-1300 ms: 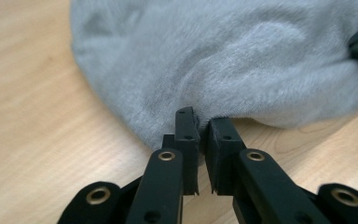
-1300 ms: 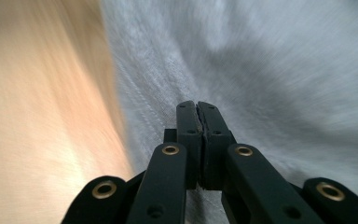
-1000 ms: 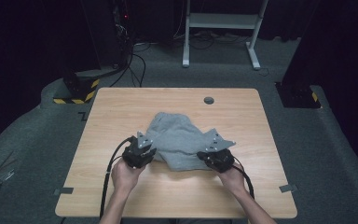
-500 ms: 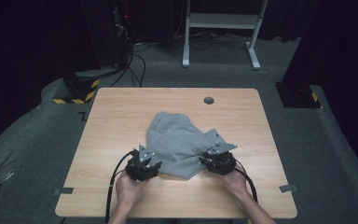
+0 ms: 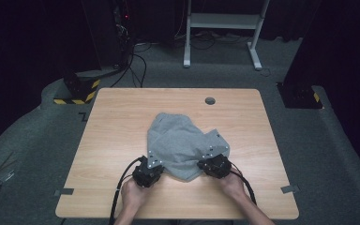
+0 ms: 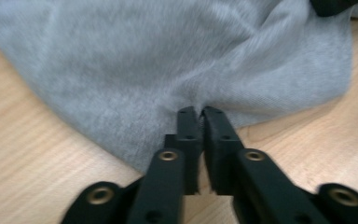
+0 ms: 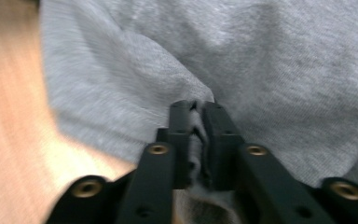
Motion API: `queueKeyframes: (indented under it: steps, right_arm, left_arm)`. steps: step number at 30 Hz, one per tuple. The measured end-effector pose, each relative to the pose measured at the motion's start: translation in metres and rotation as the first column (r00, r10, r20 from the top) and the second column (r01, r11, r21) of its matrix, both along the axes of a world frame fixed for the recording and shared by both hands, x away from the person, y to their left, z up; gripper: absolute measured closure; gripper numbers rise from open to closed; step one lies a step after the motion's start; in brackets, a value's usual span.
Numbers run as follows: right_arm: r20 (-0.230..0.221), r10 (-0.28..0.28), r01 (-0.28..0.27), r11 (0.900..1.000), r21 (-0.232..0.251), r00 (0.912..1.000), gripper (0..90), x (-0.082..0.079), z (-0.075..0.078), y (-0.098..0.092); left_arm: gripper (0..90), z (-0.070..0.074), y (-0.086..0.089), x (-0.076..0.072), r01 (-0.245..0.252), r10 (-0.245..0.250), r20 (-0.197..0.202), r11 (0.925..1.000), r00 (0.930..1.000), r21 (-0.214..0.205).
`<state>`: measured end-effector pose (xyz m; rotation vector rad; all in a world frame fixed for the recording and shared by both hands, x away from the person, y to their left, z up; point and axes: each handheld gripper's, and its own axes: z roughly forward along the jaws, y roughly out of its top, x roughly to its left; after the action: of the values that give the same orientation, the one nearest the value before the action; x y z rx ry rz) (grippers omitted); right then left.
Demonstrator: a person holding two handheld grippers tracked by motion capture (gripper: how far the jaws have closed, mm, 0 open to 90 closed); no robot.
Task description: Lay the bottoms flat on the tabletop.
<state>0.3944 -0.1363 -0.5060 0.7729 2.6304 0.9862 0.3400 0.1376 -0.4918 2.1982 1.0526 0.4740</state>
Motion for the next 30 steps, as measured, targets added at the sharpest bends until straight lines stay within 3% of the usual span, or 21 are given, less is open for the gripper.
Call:
queueKeyframes:
  steps: [2,6,10,12,15,18,22,24,27,28,30]
  right_arm:
    - [-0.004,0.009,-0.009,1.0,0.0,0.9999,84.6,-0.002,0.002,0.0]
    - [0.019,0.044,-0.045,0.9971,0.061,0.9989,85.0,-0.011,0.019,-0.003]
    - [0.057,0.026,-0.032,0.9941,0.104,0.998,84.7,-0.011,0.035,-0.006]
    - [0.057,-0.011,0.006,0.9954,0.096,0.9983,84.4,-0.005,0.036,-0.006]
    - [0.016,-0.059,0.058,0.9976,0.038,0.9981,83.9,0.009,0.023,-0.003]
    - [-0.001,-0.076,0.076,0.9969,-0.023,0.9971,82.7,0.015,0.007,0.001]
    - [0.025,-0.068,0.069,0.997,-0.037,0.9974,79.8,0.01,0.003,0.004]
    - [0.028,-0.071,0.072,0.997,-0.029,0.9971,79.0,0.009,0.005,0.002]
    - [0.038,-0.072,0.073,0.9973,-0.01,0.9967,78.5,0.006,0.007,-0.001]
    - [0.045,-0.069,0.07,0.9976,-0.006,0.9966,78.2,0.005,0.008,-0.002]
    - [0.051,-0.072,0.072,0.9974,0.0,0.9961,77.8,0.001,0.009,-0.002]
  left_arm:
    - [88.0,0.006,0.002,-0.001,0.006,-0.006,0.005,1.0,1.0,-0.007]
    - [88.4,0.036,0.008,-0.002,0.021,-0.019,0.059,0.999,0.9981,-0.04]
    - [87.8,0.05,0.007,0.014,0.019,-0.017,0.05,0.9991,0.9986,-0.039]
    - [87.0,0.046,0.004,0.027,-0.002,0.003,0.034,0.9999,0.9994,-0.014]
    - [83.1,0.027,-0.005,0.045,-0.02,0.021,-0.009,0.9985,0.9997,0.051]
    - [72.8,0.011,-0.014,0.048,-0.039,0.04,-0.01,0.9956,0.9992,0.086]
    - [59.0,0.008,-0.015,0.042,-0.068,0.067,0.015,0.9932,0.9976,0.094]
    - [55.5,0.015,-0.007,0.029,-0.099,0.097,0.049,0.9942,0.994,0.04]
    - [54.5,0.02,-0.001,0.007,-0.094,0.095,0.08,0.9954,0.9922,-0.017]
    - [54.6,0.02,-0.001,0.007,-0.094,0.095,0.08,0.9954,0.9922,-0.017]
    - [55.5,0.016,-0.003,-0.012,-0.072,0.074,0.083,0.9971,0.9938,-0.024]
